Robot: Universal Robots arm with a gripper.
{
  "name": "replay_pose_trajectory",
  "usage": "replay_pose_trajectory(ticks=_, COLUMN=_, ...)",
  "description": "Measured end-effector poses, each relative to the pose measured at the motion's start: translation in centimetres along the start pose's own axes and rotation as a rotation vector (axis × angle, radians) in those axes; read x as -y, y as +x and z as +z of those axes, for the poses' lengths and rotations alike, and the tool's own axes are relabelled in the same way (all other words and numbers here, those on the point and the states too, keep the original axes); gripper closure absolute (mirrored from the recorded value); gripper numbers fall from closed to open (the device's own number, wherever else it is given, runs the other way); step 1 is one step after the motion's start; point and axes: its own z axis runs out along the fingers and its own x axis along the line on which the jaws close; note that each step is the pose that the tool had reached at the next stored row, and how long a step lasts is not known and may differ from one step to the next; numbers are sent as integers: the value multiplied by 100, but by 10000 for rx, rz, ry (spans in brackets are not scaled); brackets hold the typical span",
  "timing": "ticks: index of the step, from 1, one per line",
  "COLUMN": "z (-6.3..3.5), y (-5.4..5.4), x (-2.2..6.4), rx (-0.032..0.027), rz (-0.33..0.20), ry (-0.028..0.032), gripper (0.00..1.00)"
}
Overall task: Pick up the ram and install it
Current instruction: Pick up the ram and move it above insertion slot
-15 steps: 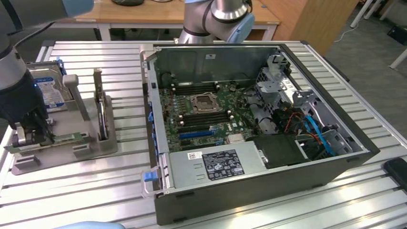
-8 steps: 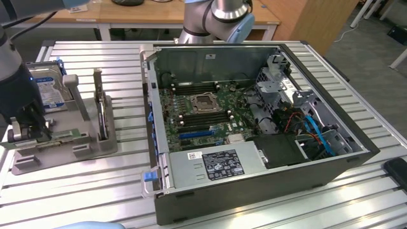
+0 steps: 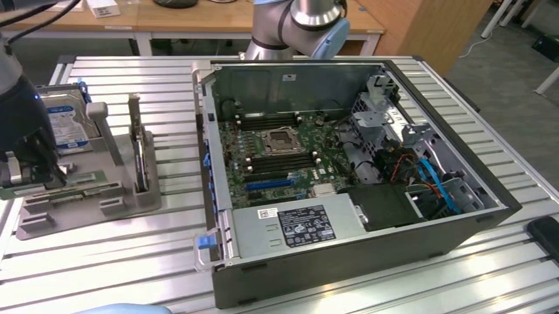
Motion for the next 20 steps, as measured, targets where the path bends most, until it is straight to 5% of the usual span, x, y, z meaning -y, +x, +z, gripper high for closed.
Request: replay_pose_trajectory(ticks=20, z=-459, y=-14, x=-2, rx=22, rz=7, ry=-223, gripper=87)
